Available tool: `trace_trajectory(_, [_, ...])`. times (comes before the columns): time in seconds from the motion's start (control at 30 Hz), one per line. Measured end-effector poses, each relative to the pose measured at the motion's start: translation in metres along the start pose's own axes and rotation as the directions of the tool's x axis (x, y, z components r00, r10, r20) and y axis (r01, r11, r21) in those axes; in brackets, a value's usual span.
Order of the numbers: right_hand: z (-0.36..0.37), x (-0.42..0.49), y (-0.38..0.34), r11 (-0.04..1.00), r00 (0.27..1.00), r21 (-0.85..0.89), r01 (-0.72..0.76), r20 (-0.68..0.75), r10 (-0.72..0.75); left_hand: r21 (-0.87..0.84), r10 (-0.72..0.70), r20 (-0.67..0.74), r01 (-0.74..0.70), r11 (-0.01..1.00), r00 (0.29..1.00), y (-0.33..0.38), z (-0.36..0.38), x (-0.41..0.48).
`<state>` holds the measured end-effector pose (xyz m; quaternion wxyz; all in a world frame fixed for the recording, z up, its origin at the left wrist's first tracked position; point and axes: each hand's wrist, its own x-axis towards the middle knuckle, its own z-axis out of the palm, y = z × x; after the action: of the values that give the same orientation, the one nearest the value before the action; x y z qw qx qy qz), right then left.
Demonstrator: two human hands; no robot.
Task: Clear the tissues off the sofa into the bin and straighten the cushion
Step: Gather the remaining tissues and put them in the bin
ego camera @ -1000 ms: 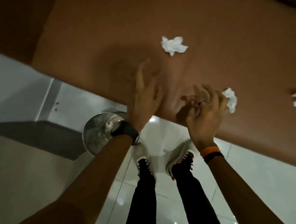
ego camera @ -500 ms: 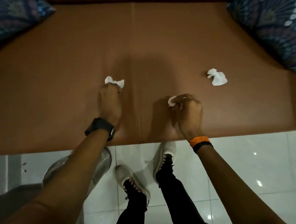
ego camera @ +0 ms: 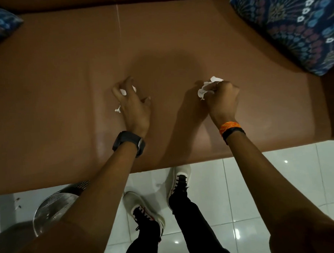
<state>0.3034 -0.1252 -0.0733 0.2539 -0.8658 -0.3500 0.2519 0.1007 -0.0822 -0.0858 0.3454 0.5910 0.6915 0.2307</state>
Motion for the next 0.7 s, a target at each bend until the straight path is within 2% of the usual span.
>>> trace_trajectory(0.13, [0.041,-0.034,-0.029,0.989,0.987,0.003,0.150,0.063,-0.150,-0.187,-0.191,-0.156,0.161,0.969,0.969,-0.009,-0.008,-0.001])
trace_trajectory(0.2, [0.065,-0.057,-0.047,0.979,0.972,0.037,0.203,0.113,-0.205,-0.268,-0.277,-0.191,0.222,0.938,0.942,-0.020,-0.015,0.001])
trace_trajectory(0.23, [0.077,-0.069,-0.056,0.973,0.964,0.047,0.225,0.132,-0.230,-0.270,-0.289,-0.195,0.232,0.934,0.937,-0.027,-0.021,0.000])
trace_trajectory(0.3, [0.100,-0.093,-0.071,0.961,0.945,0.041,0.274,0.176,-0.277,-0.159,-0.253,-0.195,0.224,0.961,0.948,-0.042,-0.033,-0.007])
trace_trajectory(0.37, [0.124,-0.122,-0.085,0.938,0.910,0.039,0.343,0.234,-0.342,-0.166,-0.237,-0.224,0.203,0.965,0.945,-0.060,-0.053,-0.021])
trace_trajectory(0.43, [0.145,-0.157,-0.096,0.905,0.861,0.046,0.424,0.289,-0.418,-0.254,-0.266,-0.245,0.203,0.946,0.932,-0.081,-0.077,-0.041])
trace_trajectory(0.53, [0.183,-0.224,-0.105,0.845,0.763,0.069,0.530,0.395,-0.511,-0.326,-0.396,-0.316,0.294,0.899,0.862,-0.139,-0.125,-0.086])
trace_trajectory(0.63, [0.220,-0.292,-0.102,0.799,0.628,0.086,0.595,0.571,-0.529,-0.369,-0.474,-0.341,0.348,0.862,0.812,-0.208,-0.168,-0.139])
trace_trajectory(0.7, [0.247,-0.332,-0.098,0.756,0.512,0.142,0.639,0.656,-0.555,-0.459,-0.561,-0.316,0.394,0.796,0.765,-0.258,-0.188,-0.165])
